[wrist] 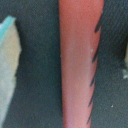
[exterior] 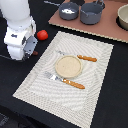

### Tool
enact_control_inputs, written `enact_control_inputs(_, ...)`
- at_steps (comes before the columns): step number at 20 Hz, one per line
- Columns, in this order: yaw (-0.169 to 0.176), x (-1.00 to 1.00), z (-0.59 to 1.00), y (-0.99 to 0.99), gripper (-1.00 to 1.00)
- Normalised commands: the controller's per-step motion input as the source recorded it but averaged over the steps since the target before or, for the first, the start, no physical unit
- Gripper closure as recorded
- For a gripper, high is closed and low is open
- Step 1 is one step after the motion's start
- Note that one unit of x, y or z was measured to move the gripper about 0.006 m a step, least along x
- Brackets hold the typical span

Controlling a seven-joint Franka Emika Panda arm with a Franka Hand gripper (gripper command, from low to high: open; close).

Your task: Place the fish, sausage, and tomato into the frying pan.

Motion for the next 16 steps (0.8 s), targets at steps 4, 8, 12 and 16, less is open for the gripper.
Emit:
enact_control_inputs(4, 0.037, -0.08, 0.00, 0.02, 1.00)
enact_control_inputs(8, 0.030, -0.01, 0.02, 0.05, 1.00)
enact_control_inputs(12, 0.002, 0.34, 0.97, 0.41, 1.00)
enact_control_inputs(16, 0.000, 0.63, 1.00, 0.61, 1.00)
